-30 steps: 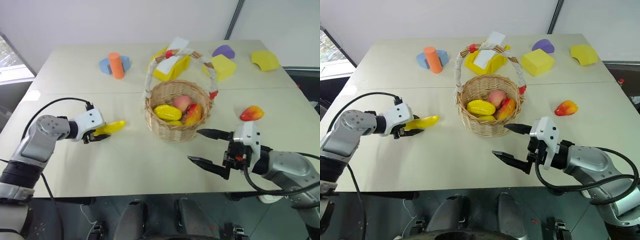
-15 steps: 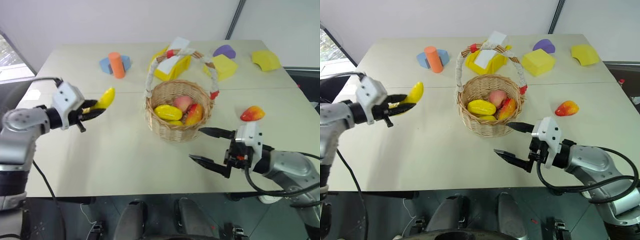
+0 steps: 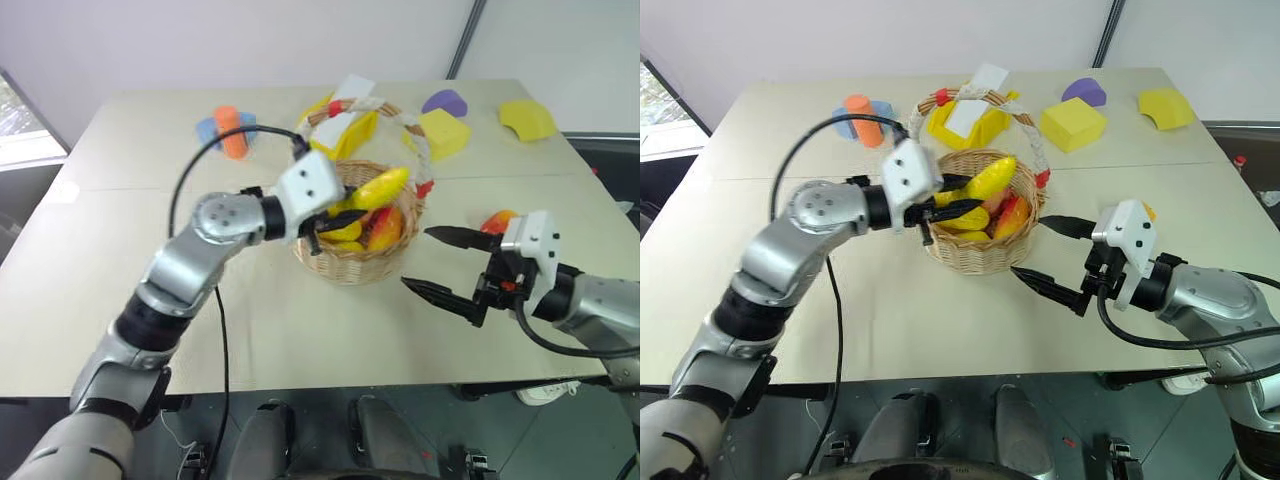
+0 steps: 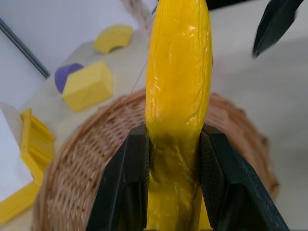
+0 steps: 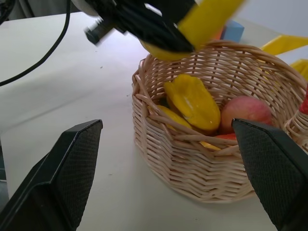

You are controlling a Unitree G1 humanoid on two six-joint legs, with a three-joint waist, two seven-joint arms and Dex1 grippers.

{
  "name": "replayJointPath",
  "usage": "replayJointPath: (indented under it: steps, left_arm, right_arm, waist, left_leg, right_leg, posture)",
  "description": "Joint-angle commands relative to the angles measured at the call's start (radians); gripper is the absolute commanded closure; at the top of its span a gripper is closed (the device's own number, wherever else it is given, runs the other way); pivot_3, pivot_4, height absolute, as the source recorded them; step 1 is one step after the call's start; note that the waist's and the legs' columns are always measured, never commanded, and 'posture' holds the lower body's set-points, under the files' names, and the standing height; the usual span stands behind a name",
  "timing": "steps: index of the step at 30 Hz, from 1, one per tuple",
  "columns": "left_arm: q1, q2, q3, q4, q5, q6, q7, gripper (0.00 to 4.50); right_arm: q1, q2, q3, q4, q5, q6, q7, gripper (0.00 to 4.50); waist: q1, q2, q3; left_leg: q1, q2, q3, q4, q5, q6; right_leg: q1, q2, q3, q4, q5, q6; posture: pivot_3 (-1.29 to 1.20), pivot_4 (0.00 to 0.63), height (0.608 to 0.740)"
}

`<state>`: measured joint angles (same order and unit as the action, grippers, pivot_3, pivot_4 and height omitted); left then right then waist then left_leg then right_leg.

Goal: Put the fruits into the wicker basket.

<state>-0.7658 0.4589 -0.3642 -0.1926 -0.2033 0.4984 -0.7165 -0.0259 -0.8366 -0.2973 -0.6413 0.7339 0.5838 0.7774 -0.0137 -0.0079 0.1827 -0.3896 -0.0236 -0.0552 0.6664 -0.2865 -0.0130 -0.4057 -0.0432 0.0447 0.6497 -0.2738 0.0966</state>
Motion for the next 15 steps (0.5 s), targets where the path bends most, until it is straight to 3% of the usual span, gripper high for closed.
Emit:
replayJointPath:
  steps: [1, 6, 8, 12, 15]
  left_arm:
    - [-0.051, -0.033, 0.012, 0.058, 0.032, -0.065, -0.018, 3.08]
    - [-0.055, -0.049, 0.049, 0.081, 0.028, -0.114, -0.044, 0.64]
    - [-0.045, -0.066, 0.093, 0.06, -0.02, -0.102, -0.05, 0.64]
    - [0.013, -0.107, 0.235, -0.015, -0.205, -0.031, -0.067, 0.64]
    - [0.106, -0.086, 0.286, -0.101, -0.308, 0.008, -0.113, 0.64]
  right_arm:
    - [0.007, 0.013, -0.029, -0.062, 0.023, 0.007, -0.043, 0.0]
    - [0.022, 0.037, -0.062, -0.055, 0.033, 0.02, -0.099, 0.0]
    - [0.023, 0.052, -0.077, -0.029, 0.032, 0.02, -0.121, 0.0]
    - [-0.03, 0.083, -0.061, 0.162, -0.135, 0.008, -0.274, 0.0]
    - [-0.114, 0.117, -0.08, 0.355, -0.223, -0.001, -0.396, 0.0]
  waist:
    - [0.003, 0.0, 0.0]
    - [0.003, 0.0, 0.0]
    - [0.003, 0.0, 0.0]
    - [0.0, 0.0, 0.0]
    - [-0.003, 0.001, 0.0]
  left_leg:
    - [0.0, 0.0, 0.0, 0.0, 0.0, 0.0]
    - [-0.001, -0.001, 0.0, 0.0, 0.0, 0.0]
    - [-0.001, -0.001, 0.0, 0.0, 0.0, 0.0]
    - [-0.001, 0.0, 0.0, 0.001, 0.0, 0.0]
    - [0.0, 0.0, 0.001, 0.0, 0.0, -0.001]
  right_leg:
    - [0.0, 0.0, 0.0, 0.0, 0.0, 0.0]
    - [0.0, -0.001, 0.0, 0.0, 0.0, 0.0]
    - [0.0, -0.001, 0.0, 0.0, 0.0, 0.0]
    - [0.0, -0.002, 0.0, 0.0, 0.0, 0.0]
    - [0.0, -0.002, 0.001, 0.0, 0.0, 0.0]
  posture:
    - [0.0, 0.15, 0.74]
    - [0.0, 0.15, 0.74]
    - [0.0, 0.15, 0.74]
    - [0.0, 0.15, 0.74]
    - [0.0, 0.15, 0.74]
